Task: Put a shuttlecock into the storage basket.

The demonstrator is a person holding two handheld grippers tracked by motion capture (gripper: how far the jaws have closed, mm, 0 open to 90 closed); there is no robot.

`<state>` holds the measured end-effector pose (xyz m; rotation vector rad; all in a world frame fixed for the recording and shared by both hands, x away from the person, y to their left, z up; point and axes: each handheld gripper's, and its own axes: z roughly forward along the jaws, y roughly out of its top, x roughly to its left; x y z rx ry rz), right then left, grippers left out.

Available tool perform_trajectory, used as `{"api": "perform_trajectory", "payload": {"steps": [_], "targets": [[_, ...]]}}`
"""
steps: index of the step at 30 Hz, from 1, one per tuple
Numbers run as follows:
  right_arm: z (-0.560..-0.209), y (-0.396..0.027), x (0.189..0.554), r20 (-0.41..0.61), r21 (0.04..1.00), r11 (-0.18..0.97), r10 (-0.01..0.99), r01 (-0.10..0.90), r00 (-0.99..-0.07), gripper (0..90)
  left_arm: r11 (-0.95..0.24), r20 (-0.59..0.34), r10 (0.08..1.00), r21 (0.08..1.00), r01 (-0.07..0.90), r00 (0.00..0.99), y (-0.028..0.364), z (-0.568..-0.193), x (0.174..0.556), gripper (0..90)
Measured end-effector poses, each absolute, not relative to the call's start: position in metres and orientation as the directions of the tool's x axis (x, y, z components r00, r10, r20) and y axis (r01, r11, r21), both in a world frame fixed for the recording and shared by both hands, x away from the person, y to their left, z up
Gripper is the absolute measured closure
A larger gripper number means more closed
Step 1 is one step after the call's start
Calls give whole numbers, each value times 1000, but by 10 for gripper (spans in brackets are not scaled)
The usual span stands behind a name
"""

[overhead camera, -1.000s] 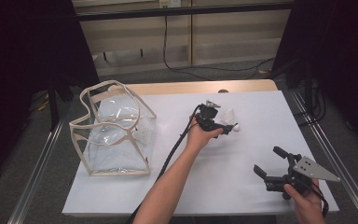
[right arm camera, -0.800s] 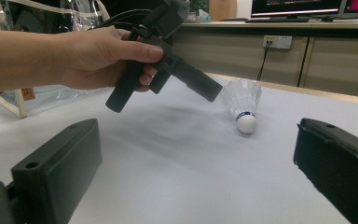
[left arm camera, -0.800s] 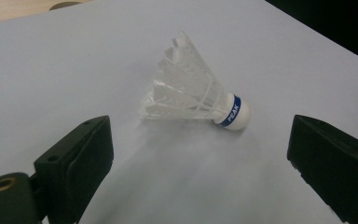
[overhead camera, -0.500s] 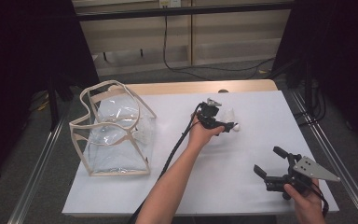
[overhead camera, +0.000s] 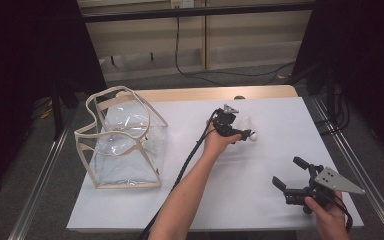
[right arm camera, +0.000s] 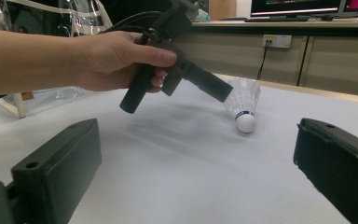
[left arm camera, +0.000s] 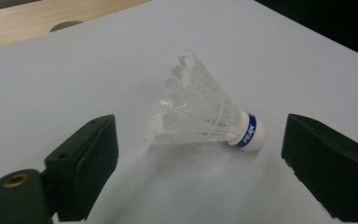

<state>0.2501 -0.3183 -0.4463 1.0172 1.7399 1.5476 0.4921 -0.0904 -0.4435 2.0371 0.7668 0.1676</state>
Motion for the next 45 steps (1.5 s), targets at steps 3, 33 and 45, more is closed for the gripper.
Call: {"api": "perform_trajectory", "payload": {"steps": [3, 33, 45], "targets": [[-446, -318, 250, 59, 987, 30, 844, 156, -533, 6, -396, -160, 558, 811, 430, 815, -93, -444, 492, 175], [-447, -319, 250, 58, 987, 31, 845, 159, -531, 6, -397, -293, 439, 785, 475, 850, -104, -449, 470, 877], [-447, -317, 249, 53, 987, 36, 843, 154, -536, 7, -400, -333, 420, 767, 501, 845, -80, -424, 461, 900]]}}
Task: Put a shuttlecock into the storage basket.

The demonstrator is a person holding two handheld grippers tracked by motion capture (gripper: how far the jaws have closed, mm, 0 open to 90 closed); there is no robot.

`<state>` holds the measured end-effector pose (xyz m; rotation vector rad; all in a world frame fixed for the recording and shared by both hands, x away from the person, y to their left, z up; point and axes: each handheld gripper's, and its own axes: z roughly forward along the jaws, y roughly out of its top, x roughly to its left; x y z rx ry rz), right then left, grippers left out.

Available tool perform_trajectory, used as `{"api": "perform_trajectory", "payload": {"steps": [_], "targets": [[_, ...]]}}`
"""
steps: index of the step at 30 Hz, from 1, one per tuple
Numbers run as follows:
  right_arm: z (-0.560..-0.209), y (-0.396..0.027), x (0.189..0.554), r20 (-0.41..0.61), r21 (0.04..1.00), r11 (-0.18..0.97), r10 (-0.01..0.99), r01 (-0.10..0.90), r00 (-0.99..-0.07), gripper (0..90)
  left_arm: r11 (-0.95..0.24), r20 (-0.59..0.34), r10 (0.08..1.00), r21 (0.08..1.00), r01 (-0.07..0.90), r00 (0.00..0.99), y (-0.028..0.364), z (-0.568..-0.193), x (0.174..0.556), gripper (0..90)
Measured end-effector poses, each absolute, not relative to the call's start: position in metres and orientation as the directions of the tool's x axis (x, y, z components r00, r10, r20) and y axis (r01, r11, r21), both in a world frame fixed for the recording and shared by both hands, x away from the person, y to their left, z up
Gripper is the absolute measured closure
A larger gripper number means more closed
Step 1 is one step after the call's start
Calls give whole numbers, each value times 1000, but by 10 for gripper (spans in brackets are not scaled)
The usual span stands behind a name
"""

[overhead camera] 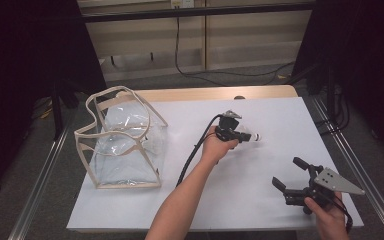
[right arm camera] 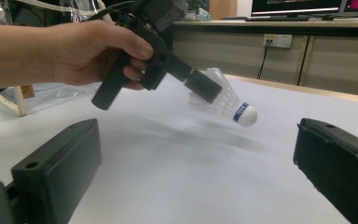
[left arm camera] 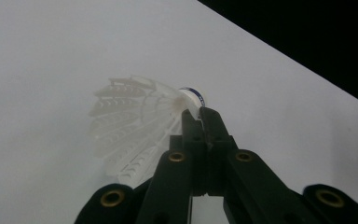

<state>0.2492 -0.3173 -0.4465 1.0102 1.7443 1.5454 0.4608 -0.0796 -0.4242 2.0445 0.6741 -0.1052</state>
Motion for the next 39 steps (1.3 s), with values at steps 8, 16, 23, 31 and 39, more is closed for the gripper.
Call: {"api": "perform_trajectory", "payload": {"steps": [8, 16, 23, 31, 39], "targets": [[-446, -317, 249, 48, 987, 42, 843, 154, -535, 6, -409, -352, 403, 756, 511, 845, -58, -415, 451, 900], [-447, -316, 249, 46, 987, 44, 842, 154, -537, 6, -410, -375, 393, 746, 525, 840, -41, -411, 443, 900], [-446, -315, 249, 47, 987, 45, 841, 156, -539, 6, -439, -387, 359, 733, 520, 849, -31, -405, 436, 900], [-446, -315, 249, 45, 987, 47, 841, 155, -539, 6, -475, -386, 350, 712, 517, 854, -24, -400, 431, 900], [-447, -315, 249, 44, 987, 48, 840, 154, -540, 6, -502, -382, 354, 693, 518, 854, -15, -395, 430, 900]]}}
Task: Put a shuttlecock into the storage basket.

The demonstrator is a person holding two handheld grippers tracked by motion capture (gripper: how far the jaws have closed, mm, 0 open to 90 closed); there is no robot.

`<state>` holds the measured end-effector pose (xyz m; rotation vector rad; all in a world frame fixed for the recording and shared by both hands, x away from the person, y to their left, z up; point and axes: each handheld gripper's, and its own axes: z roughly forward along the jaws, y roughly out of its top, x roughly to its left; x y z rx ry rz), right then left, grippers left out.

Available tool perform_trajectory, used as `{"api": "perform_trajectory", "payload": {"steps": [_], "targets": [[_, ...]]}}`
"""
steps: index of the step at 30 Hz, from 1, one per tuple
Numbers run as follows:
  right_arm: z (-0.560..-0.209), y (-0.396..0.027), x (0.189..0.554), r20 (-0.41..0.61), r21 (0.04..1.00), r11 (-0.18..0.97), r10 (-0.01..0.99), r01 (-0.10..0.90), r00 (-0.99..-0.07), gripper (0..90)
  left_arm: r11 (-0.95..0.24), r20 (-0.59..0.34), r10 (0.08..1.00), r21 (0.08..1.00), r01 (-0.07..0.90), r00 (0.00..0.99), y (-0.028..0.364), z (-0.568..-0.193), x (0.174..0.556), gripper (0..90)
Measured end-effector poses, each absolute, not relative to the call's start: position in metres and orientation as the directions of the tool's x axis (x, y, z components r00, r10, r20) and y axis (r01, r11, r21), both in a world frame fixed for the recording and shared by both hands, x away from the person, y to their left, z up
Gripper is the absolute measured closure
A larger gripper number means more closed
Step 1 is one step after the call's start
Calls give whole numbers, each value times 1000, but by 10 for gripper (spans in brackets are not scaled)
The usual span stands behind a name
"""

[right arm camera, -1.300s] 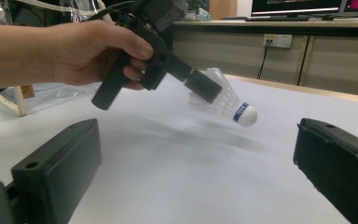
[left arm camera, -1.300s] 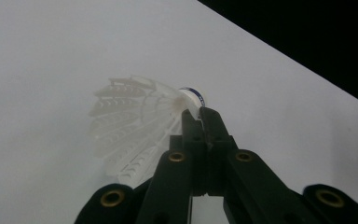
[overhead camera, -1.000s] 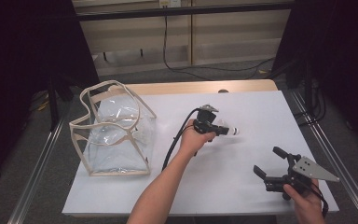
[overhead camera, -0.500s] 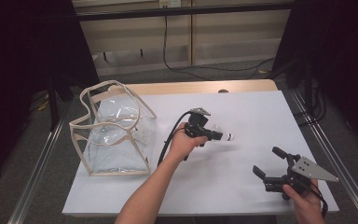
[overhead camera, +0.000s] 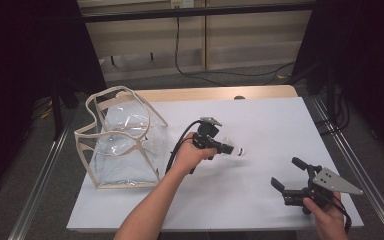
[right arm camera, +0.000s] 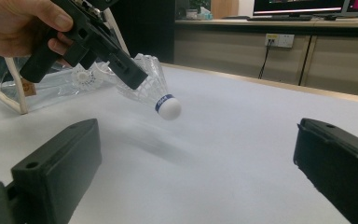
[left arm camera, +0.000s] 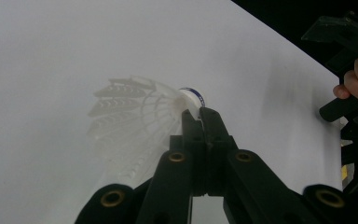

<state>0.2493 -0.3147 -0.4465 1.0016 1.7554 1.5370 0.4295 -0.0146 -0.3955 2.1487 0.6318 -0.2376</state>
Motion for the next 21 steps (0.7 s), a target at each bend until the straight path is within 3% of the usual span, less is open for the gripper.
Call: {"api": "perform_trajectory", "payload": {"steps": [21], "targets": [[-446, -314, 249, 42, 987, 49, 841, 154, -540, 6, -473, -395, 356, 706, 527, 847, 13, -385, 423, 900]]}}
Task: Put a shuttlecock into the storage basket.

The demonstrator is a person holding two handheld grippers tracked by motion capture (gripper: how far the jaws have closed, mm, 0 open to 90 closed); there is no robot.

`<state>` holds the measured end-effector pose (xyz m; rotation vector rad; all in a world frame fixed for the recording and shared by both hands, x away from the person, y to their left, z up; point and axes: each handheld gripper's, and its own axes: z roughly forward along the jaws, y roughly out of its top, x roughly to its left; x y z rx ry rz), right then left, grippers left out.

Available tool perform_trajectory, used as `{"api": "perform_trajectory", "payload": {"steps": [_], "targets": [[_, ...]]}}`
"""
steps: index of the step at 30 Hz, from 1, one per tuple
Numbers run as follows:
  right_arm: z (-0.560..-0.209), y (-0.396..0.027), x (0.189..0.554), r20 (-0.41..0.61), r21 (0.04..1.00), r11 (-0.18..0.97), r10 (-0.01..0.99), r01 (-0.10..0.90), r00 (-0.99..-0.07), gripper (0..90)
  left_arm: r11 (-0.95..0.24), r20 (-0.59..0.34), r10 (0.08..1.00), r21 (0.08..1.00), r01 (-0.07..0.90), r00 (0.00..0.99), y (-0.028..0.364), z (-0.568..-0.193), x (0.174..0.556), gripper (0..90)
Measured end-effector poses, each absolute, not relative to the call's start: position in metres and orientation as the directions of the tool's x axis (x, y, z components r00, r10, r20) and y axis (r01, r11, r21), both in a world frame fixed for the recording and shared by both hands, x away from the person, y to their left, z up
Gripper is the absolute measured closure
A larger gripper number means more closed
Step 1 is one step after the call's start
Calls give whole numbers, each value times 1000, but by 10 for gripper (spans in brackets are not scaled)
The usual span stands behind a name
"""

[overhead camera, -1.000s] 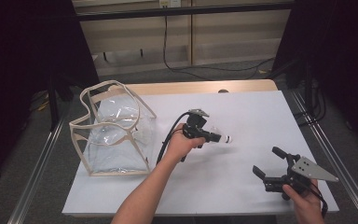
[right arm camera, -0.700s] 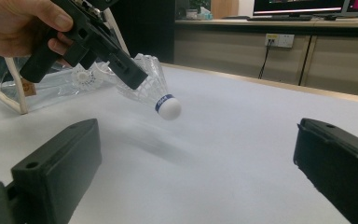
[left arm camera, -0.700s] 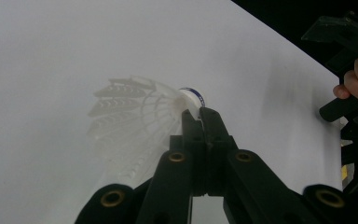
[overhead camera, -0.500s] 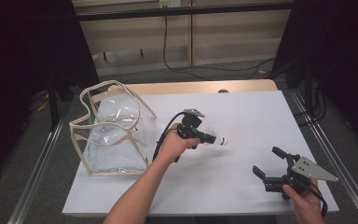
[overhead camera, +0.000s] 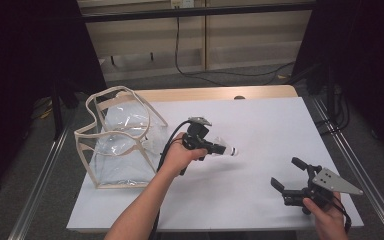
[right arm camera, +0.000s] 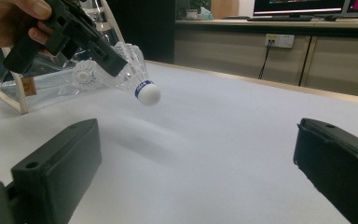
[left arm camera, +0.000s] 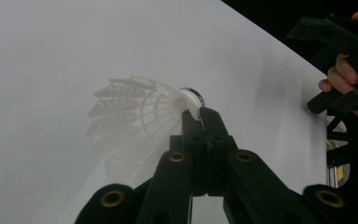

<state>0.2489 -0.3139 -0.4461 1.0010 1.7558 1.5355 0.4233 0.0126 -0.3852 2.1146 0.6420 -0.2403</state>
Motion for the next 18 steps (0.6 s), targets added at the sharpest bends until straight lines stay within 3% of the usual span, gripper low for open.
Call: {"api": "perform_trajectory", "payload": {"steps": [18], "targets": [[-446, -312, 249, 39, 987, 53, 839, 152, -543, 6, -468, -405, 362, 700, 539, 840, 33, -380, 419, 900]]}}
